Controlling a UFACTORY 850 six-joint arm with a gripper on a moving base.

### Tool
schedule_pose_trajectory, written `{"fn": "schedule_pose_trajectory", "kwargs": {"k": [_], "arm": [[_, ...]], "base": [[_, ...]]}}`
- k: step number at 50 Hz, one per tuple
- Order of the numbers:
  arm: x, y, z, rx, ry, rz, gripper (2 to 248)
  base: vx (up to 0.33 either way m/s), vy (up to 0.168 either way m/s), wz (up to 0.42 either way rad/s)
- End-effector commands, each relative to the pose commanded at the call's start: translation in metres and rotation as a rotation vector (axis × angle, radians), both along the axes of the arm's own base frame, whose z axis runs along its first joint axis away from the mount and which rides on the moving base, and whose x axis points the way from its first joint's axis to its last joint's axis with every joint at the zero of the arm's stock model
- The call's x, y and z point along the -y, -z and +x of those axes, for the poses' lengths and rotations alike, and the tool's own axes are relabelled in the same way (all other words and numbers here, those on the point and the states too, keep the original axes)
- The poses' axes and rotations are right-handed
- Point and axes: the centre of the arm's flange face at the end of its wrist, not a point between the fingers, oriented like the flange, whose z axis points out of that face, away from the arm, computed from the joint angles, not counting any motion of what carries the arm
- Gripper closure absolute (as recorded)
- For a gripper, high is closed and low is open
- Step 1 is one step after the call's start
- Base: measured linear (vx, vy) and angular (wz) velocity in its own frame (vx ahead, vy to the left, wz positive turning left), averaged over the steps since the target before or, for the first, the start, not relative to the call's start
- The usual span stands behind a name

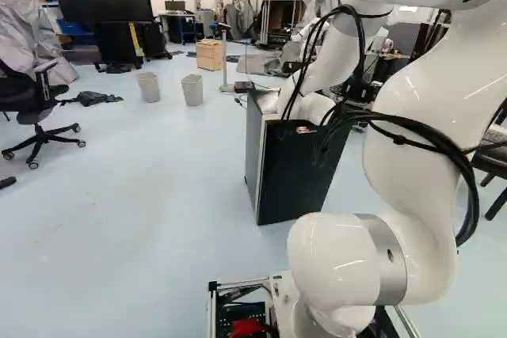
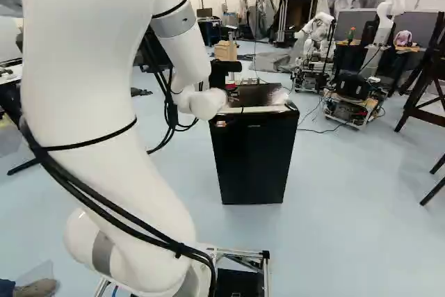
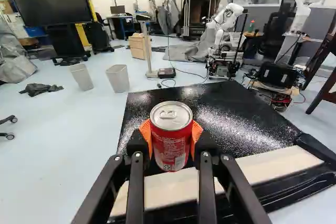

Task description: Grab a drink from the fridge

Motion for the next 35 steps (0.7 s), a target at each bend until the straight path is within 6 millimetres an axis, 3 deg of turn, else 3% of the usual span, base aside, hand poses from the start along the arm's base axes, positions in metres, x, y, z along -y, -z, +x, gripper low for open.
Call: {"fn": "schedule_pose_trajectory", "kwargs": {"k": [18, 35], "arm": [[-0.015, 0.003, -0.030, -0.016, -0.014, -0.001, 156], [-0.033, 0.010, -0.072, -0.037, -0.032, -0.004, 156]], "base": [[0.000, 0.000, 0.000], [0.000, 0.000, 0.000]]}}
